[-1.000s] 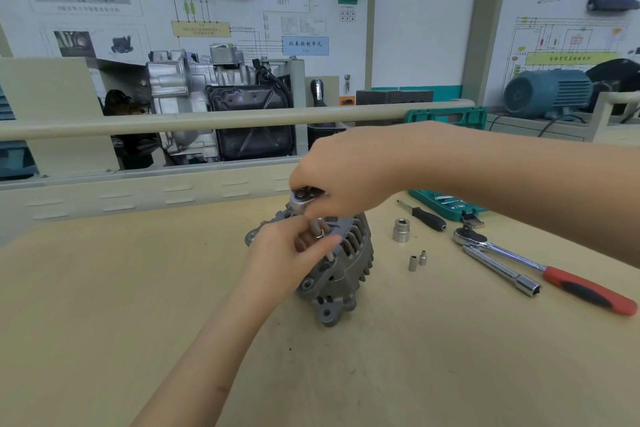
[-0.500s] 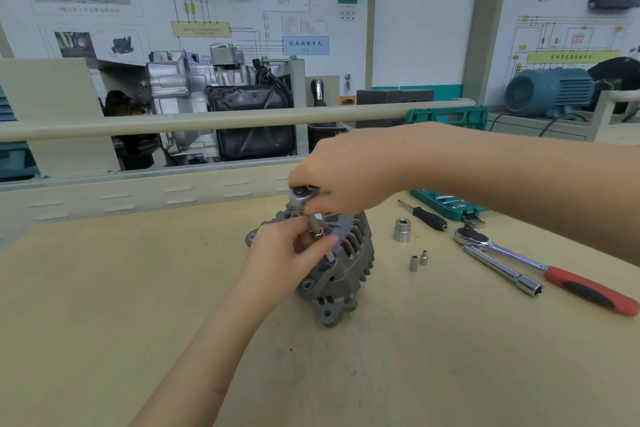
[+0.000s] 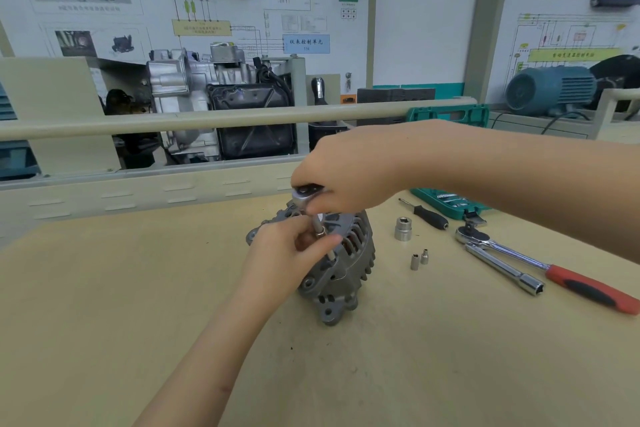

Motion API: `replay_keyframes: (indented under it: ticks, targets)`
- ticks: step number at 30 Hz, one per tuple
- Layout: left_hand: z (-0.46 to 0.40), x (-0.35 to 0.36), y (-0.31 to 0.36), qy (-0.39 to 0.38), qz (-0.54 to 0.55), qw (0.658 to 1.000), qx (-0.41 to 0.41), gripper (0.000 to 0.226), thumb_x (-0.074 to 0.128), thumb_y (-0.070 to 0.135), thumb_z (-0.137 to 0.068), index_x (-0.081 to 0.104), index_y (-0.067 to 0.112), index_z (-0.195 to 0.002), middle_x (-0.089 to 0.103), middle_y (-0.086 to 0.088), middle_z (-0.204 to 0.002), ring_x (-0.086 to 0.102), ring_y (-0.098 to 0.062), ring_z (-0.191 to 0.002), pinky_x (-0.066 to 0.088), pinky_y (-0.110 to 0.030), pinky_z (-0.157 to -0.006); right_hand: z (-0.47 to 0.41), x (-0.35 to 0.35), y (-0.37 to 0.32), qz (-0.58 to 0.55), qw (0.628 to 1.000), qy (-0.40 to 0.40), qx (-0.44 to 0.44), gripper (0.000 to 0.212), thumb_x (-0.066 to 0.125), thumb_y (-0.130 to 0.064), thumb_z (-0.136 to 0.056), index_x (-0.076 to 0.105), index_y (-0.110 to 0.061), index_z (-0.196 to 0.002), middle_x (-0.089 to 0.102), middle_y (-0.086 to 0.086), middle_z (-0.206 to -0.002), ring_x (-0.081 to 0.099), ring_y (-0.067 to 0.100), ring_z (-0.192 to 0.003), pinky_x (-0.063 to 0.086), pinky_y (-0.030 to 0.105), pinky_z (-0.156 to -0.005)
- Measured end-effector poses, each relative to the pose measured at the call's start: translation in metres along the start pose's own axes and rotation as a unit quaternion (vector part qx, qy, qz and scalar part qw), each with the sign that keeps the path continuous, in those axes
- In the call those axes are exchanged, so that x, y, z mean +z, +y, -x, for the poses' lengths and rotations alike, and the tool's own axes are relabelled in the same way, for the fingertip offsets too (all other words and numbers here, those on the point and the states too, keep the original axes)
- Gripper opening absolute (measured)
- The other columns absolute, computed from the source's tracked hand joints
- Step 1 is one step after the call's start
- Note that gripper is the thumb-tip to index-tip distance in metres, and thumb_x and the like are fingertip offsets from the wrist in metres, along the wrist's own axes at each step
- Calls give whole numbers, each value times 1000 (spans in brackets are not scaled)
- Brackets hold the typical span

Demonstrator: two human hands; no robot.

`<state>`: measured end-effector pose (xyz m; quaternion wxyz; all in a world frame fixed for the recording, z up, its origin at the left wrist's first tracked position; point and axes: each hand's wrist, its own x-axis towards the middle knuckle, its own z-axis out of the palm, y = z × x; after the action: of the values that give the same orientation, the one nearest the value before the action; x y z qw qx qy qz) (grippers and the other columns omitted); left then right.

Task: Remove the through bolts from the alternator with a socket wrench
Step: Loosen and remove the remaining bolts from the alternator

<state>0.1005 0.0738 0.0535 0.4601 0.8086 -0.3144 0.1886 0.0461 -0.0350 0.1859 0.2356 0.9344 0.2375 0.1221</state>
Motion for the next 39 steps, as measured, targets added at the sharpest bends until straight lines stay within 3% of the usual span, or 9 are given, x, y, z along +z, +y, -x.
replay_keyframes:
  ticks: [10, 13, 16, 20, 24, 27, 30, 36, 39]
  targets:
    - [2, 3, 2, 33, -49, 997, 54, 31, 66, 40, -73, 40, 42, -58, 49, 14, -44, 50, 2, -55, 35, -10, -50, -7, 3, 0, 40, 999, 2, -5, 27, 45, -39, -89, 58, -16, -95, 45, -4, -64, 32, 9, -49, 25, 26, -43]
    - [1, 2, -2, 0, 4, 999, 32, 14, 64, 40, -72, 60, 27, -68, 55, 8, -51, 50, -5, -53, 38, -18, -49, 0, 1, 0, 25, 1000, 10, -2, 26, 45, -36, -90, 60, -16, -99, 36, -7, -60, 28, 7, -48, 22, 23, -43]
    - [1, 2, -5, -8, 17, 1000, 24, 25, 63, 37, -74, 65, 12, -72, 53, 5, -51, 47, -4, -51, 38, -21, -50, 4, -3, 1, 4, 1000, 4, -3, 29, 44, -36, -91, 59, -16, -106, 40, -6, -65, 28, 5, -49, 23, 20, -44]
    - [2, 5, -2, 23, -19, 999, 33, 25, 67, 34, -75, 53, 18, -62, 42, 9, -46, 46, -2, -53, 35, -14, -50, 3, -5, 0, 30, 1000, -4, 1, 28, 44, -37, -91, 58, -17, -103, 36, -8, -62, 29, 6, -50, 22, 22, -44]
    - [2, 6, -1, 32, -21, 999, 32, 22, 67, 38, -74, 55, 22, -66, 40, 9, -47, 44, -3, -52, 33, -16, -49, -3, -4, 4, 33, 999, -12, -34, 30, 41, -40, -92, 56, -14, -97, 53, -1, -78, 49, 15, -65, 30, 25, -47]
    - [1, 3, -3, 15, -5, 1000, 23, 23, 68, 37, -74, 59, 16, -68, 48, 6, -50, 46, -5, -52, 34, -19, -49, -3, 1, 3, 35, 999, 6, -13, 29, 41, -38, -92, 58, -17, -104, 47, -5, -71, 34, 9, -52, 27, 23, -45]
    - [1, 3, -4, -5, 7, 1000, 15, 24, 66, 33, -76, 64, 9, -73, 56, 1, -55, 48, -5, -53, 40, -25, -52, -3, 2, 2, 20, 1000, 8, -18, 29, 41, -34, -93, 58, -17, -108, 56, 1, -83, 36, 12, -56, 28, 21, -49]
    - [1, 6, -4, 23, -4, 999, 28, 33, 69, 30, -76, 45, 28, -52, 50, 17, -44, 48, 3, -50, 35, -8, -49, -3, 0, 5, 19, 1000, 10, -6, 29, 46, -40, -90, 60, -17, -102, 37, -9, -61, 29, 4, -48, 21, 21, -43]
    - [2, 9, -1, 39, -12, 998, 51, 41, 66, 30, -78, 34, 33, -53, 48, 23, -48, 44, 2, -48, 32, -8, -48, -12, 2, 7, 27, 1000, 9, -9, 27, 47, -44, -88, 54, -18, -87, 43, -7, -63, 40, 9, -52, 25, 23, -43]
